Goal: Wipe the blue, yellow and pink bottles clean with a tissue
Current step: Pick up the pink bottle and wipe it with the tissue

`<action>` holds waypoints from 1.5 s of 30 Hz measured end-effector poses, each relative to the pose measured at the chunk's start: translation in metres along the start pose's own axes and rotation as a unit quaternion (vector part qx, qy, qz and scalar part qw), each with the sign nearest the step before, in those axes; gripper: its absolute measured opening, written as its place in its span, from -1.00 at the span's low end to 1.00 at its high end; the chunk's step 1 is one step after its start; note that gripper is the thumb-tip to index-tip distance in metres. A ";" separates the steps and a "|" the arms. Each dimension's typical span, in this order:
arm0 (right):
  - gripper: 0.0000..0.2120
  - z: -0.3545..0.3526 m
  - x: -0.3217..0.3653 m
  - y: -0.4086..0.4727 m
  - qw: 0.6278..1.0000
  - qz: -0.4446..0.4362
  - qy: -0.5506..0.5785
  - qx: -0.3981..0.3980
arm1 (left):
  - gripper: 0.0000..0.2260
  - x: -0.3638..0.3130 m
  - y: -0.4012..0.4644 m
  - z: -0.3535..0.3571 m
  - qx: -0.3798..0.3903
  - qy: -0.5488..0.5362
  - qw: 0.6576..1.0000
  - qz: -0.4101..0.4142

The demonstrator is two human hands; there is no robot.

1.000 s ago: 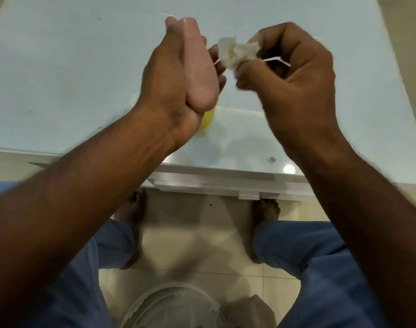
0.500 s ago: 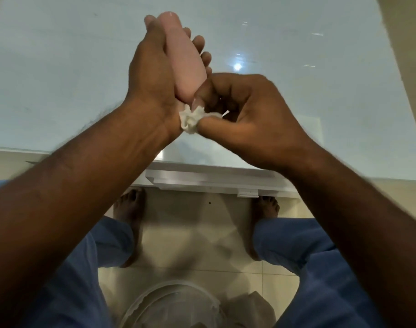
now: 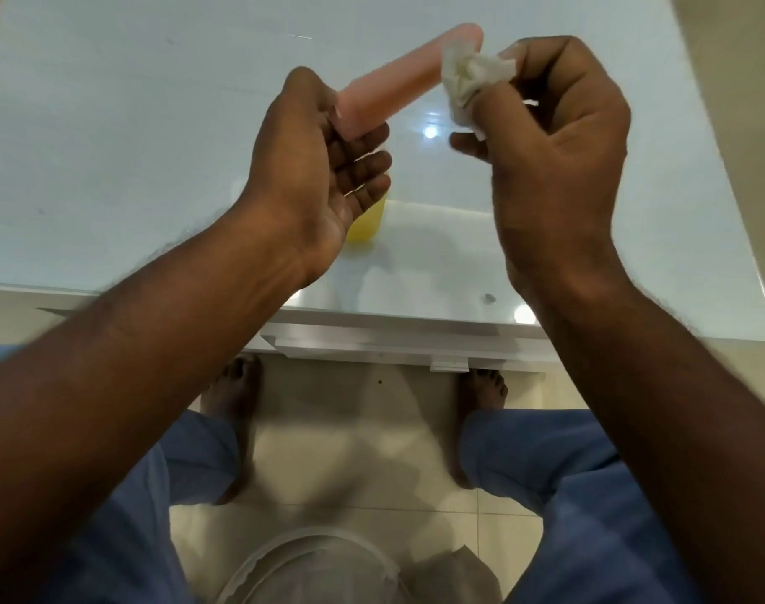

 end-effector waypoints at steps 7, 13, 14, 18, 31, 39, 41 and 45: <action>-0.89 -0.016 -0.005 0.006 0.997 0.038 0.032 -0.057 | -0.71 0.003 0.004 -0.002 -0.019 0.196 0.980 0.010; -0.85 -0.014 -0.013 0.009 0.995 0.097 0.021 -0.027 | -0.59 0.010 0.013 -0.010 -0.030 0.296 0.954 -0.020; -0.83 -0.016 -0.014 0.010 0.994 0.100 0.029 -0.034 | -0.61 0.009 0.012 -0.008 -0.029 0.319 0.947 -0.012; -0.75 -0.023 -0.019 0.010 0.992 0.123 0.010 -0.033 | -0.59 0.002 0.007 0.000 -0.008 0.378 0.925 0.027; -0.91 -0.005 -0.003 0.000 0.969 -0.001 -0.247 0.005 | -0.49 0.001 -0.003 0.001 -0.015 0.428 0.901 0.072; -0.90 0.018 0.004 -0.007 0.964 -0.066 -0.231 0.112 | -0.58 0.011 -0.006 0.005 0.008 0.323 0.946 -0.012; -0.88 0.012 0.005 -0.002 0.969 -0.046 -0.213 0.115 | -0.59 0.010 -0.006 0.006 0.021 0.304 0.952 -0.021; -0.76 -0.014 -0.003 0.011 0.975 0.001 -0.222 0.022 | -0.64 0.008 -0.003 0.008 0.031 0.266 0.963 -0.041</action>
Point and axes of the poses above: each hand's wrist, its own y-axis towards the middle knuckle, its own z-axis out of the palm, x = y × z, the point moved 4 cm from there along y, towards the middle knuckle, and after that the axes turned 11 degrees about x, right-handed, at the moved point
